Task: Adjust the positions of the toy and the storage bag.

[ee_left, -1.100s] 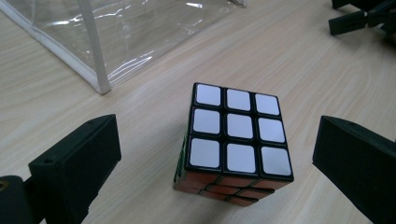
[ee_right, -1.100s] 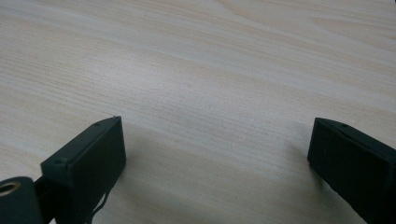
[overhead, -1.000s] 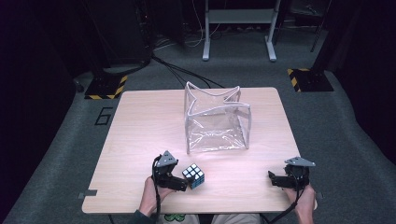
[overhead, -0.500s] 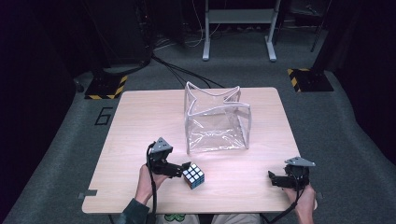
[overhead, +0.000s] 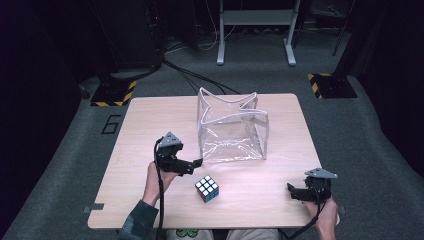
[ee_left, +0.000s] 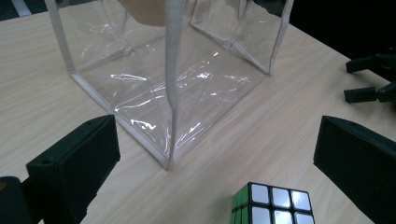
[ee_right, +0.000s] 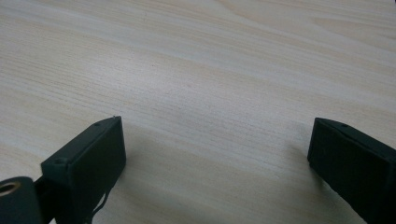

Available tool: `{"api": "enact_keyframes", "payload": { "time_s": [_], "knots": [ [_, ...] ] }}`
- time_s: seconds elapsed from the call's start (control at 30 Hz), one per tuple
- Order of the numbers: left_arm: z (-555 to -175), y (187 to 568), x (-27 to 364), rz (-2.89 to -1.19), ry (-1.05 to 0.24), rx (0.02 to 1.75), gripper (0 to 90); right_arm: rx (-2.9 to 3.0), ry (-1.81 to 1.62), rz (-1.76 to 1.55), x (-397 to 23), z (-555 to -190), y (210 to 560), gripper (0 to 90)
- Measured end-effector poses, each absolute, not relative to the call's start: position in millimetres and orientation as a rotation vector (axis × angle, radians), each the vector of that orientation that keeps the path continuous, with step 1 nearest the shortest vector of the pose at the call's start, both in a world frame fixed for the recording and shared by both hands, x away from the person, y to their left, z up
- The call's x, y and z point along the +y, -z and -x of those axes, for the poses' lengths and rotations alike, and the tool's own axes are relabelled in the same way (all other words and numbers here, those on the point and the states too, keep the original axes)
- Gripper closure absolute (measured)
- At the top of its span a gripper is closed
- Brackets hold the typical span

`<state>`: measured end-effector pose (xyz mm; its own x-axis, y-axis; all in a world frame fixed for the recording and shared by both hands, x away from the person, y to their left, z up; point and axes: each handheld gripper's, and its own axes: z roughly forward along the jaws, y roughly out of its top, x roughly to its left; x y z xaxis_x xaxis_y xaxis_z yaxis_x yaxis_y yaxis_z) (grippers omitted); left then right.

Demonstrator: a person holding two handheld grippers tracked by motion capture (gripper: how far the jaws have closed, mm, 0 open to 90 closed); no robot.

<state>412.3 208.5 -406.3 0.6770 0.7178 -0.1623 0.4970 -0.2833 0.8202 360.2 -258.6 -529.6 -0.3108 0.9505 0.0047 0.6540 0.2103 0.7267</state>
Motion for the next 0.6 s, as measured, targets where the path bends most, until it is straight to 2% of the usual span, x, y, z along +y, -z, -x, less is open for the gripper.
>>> {"api": "enact_keyframes", "payload": {
  "time_s": [0.6],
  "knots": [
    [-450,359,207,-1.920,-0.318,0.950,0.2,2.044,-0.884,-1.485,-259,-360,530,3.7]
  ]
}}
